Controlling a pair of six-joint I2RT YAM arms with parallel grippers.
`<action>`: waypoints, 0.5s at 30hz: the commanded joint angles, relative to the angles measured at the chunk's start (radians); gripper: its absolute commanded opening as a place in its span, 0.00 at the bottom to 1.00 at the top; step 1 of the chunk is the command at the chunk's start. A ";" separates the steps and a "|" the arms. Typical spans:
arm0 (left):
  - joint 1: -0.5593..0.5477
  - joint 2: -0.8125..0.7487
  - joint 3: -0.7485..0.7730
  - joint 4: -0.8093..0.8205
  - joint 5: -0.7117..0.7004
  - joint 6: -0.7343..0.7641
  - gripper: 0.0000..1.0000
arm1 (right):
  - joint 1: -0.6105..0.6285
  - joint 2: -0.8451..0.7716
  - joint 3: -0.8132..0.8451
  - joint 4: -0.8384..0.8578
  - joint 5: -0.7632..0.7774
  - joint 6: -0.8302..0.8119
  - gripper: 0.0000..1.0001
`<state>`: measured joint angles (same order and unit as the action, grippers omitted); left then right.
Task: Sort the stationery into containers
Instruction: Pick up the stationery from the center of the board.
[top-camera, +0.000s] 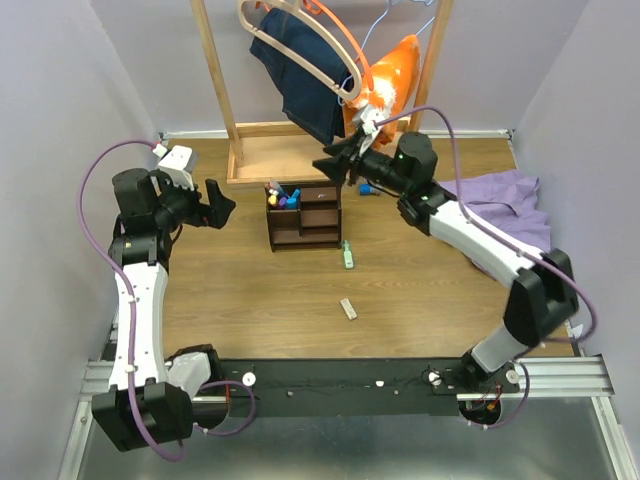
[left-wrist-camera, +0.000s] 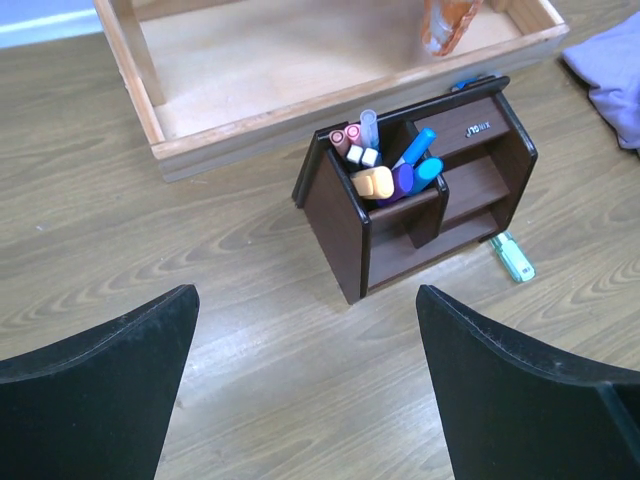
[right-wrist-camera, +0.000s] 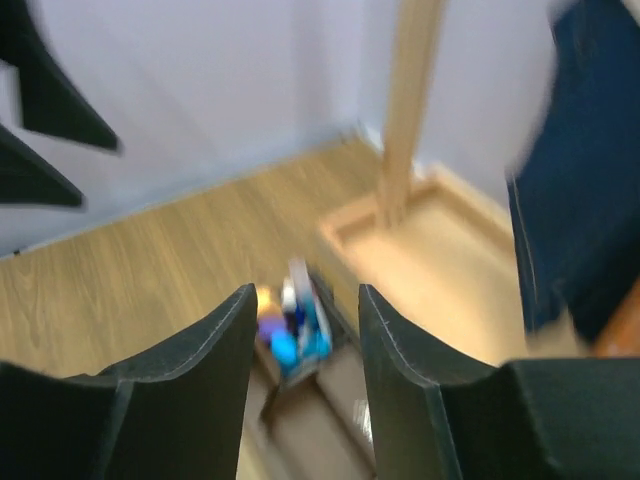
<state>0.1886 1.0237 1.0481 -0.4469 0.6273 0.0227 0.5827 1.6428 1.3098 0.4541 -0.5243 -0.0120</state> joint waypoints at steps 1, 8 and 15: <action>0.005 -0.053 -0.039 0.024 -0.031 -0.030 0.99 | -0.001 -0.113 -0.159 -0.569 0.265 0.134 0.53; 0.005 -0.042 -0.005 -0.006 -0.028 -0.044 0.99 | 0.000 -0.184 -0.369 -0.655 0.294 0.286 0.55; 0.003 -0.033 -0.022 -0.038 -0.087 -0.027 0.99 | 0.003 -0.124 -0.429 -0.618 0.375 0.417 0.76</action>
<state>0.1886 0.9867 1.0264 -0.4583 0.5976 -0.0093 0.5812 1.4780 0.8791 -0.1688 -0.2459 0.2981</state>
